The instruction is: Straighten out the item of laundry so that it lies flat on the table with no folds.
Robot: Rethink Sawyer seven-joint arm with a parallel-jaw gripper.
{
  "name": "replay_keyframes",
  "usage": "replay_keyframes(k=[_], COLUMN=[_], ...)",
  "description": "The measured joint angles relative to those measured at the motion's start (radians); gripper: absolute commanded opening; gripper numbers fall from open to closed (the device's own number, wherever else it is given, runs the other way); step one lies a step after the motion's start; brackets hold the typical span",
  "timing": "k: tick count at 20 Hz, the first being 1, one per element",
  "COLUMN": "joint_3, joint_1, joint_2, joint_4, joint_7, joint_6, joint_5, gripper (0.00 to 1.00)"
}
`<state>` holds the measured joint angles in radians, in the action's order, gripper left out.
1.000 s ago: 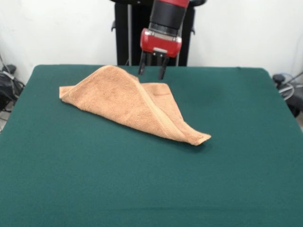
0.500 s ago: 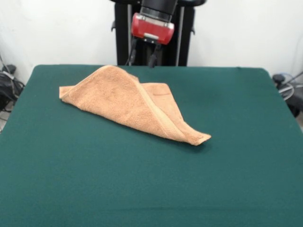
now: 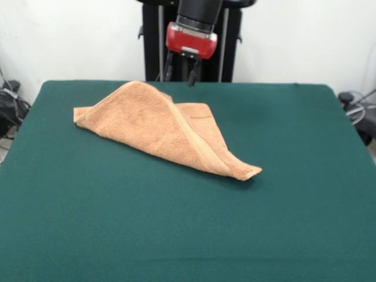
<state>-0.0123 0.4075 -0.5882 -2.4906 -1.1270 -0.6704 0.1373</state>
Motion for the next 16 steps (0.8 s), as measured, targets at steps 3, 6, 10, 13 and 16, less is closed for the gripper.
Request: replay_keyframes(k=[3, 6, 10, 13, 16], joint_3=[-0.002, -0.002, -0.002, -0.002, -0.002], joint_1=[-0.016, -0.031, -0.032, -0.027, -0.017], joint_2=[0.018, 0.033, 0.055, 0.078, 0.101], joint_4=[0.000, 0.000, 0.006, 0.022, 0.042], joint_7=[0.000, 0.000, 0.000, 0.000, 0.000], joint_6=[-0.012, -0.016, -0.016, -0.016, -0.016], joint_5=[0.000, 0.000, 0.000, 0.000, 0.000], gripper=[1.00, 1.00, 1.00, 1.00, 1.00])
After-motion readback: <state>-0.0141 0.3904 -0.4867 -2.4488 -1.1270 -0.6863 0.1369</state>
